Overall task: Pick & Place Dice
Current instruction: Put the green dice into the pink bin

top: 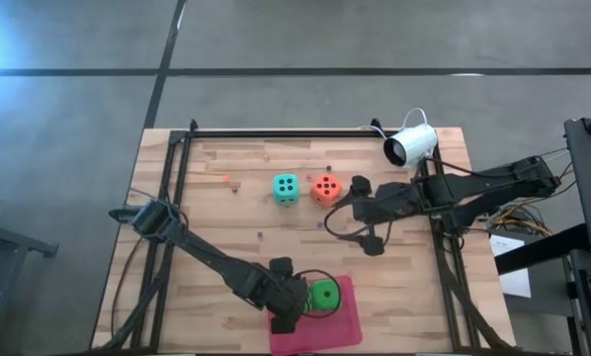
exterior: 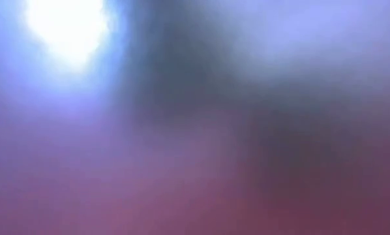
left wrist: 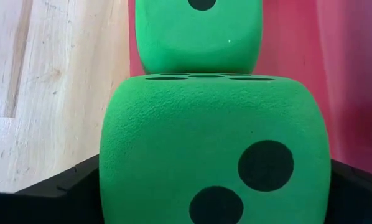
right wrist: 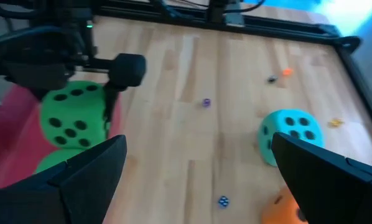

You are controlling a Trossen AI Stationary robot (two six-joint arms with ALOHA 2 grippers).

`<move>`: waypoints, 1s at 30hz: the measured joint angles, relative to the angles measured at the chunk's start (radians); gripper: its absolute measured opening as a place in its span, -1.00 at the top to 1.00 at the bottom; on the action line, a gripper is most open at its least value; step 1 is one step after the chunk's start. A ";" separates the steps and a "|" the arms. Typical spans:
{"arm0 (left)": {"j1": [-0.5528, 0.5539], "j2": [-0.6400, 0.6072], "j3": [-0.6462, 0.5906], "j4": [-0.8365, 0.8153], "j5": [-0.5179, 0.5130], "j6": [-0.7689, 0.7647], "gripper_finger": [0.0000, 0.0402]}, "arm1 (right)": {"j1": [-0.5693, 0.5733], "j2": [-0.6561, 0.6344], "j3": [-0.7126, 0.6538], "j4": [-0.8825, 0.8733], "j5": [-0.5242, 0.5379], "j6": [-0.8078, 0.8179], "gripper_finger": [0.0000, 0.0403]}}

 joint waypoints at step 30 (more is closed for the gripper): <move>0.004 0.000 0.000 0.007 0.000 -0.001 -0.95 | 0.351 0.006 -0.104 0.099 0.155 0.030 -0.99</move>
